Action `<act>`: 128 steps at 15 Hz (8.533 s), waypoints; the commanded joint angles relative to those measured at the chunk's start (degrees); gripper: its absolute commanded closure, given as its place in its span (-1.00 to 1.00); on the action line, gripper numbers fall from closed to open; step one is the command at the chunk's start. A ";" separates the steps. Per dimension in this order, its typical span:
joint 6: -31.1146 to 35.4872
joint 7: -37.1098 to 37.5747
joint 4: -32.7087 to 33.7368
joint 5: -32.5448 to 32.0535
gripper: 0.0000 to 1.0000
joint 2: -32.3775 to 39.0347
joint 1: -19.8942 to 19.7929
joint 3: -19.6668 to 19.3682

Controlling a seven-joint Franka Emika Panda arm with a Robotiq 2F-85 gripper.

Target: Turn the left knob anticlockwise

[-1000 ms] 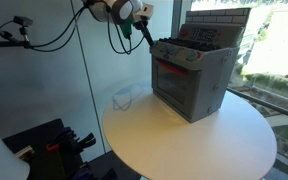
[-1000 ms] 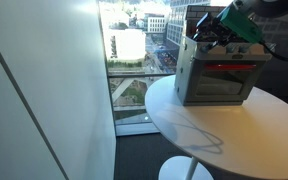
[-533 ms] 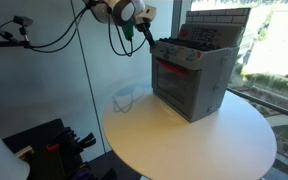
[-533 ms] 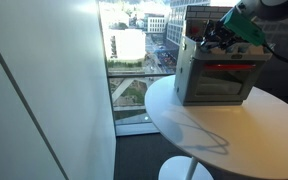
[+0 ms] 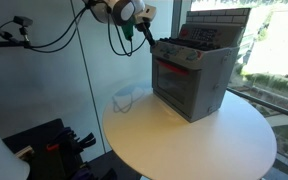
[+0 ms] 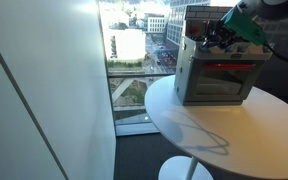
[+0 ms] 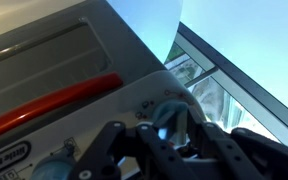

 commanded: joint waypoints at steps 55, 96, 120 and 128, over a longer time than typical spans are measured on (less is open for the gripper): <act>-13.57 14.19 3.35 -43.71 0.87 -2.88 14.46 -16.92; -63.07 -5.89 2.46 -3.04 -1.00 -17.33 4.72 -7.13; -70.53 -7.67 -12.90 -2.59 -1.00 -42.03 -3.84 -7.61; -71.23 -8.03 -12.52 -3.03 -1.00 -41.56 -5.22 -6.51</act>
